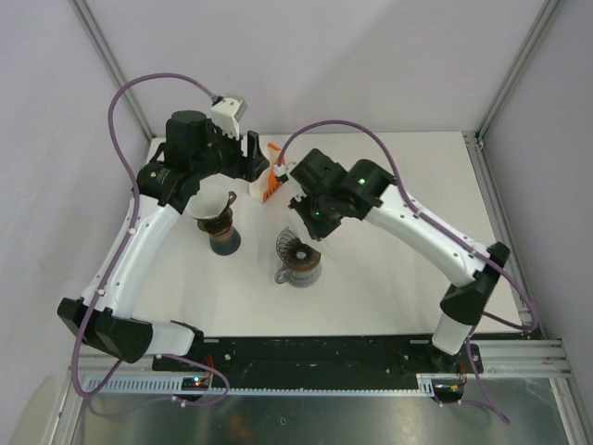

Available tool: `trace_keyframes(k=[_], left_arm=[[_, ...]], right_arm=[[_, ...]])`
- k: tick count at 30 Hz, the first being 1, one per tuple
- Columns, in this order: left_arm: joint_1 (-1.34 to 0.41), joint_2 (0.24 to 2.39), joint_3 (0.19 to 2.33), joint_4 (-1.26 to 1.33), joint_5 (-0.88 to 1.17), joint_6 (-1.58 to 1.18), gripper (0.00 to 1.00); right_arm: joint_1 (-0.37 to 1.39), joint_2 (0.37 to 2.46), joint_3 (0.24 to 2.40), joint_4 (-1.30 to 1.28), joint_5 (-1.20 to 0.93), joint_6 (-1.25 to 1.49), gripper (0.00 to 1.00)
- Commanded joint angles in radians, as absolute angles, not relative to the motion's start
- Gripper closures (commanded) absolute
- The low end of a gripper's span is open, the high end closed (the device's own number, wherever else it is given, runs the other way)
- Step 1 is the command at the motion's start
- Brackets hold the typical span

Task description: Place the coffee filter in the dripper

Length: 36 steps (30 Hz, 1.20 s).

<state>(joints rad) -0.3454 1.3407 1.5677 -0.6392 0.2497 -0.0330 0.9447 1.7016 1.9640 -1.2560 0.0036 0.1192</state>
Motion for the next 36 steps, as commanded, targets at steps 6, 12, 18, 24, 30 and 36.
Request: trace_keyframes(k=[6, 12, 18, 24, 30, 36], left_arm=[[-0.341, 1.290, 1.532, -0.633, 0.250, -0.002, 0.22], [-0.341, 1.294, 1.525, -0.633, 0.239, -0.002, 0.22], [-0.338, 1.298, 1.519, -0.632, 0.197, 0.017, 0.21], [-0.328, 1.302, 1.506, -0.635, 0.176, 0.023, 0.20], [-0.276, 1.328, 1.500, -0.632, 0.158, 0.015, 0.19], [-0.246, 1.336, 1.491, -0.633, 0.172, 0.009, 0.20]], right_arm=[[0.955, 1.880, 2.149, -1.390, 0.056, 0.071, 1.00], [0.953, 1.961, 2.206, -1.412, 0.049, 0.048, 1.00], [0.951, 2.003, 2.204, -1.426, 0.041, 0.039, 1.00], [0.952, 2.018, 2.190, -1.431, 0.050, 0.038, 1.00], [0.948, 2.018, 2.173, -1.420, 0.046, 0.033, 1.00], [0.946, 2.037, 2.171, -1.412, 0.040, 0.027, 1.00]])
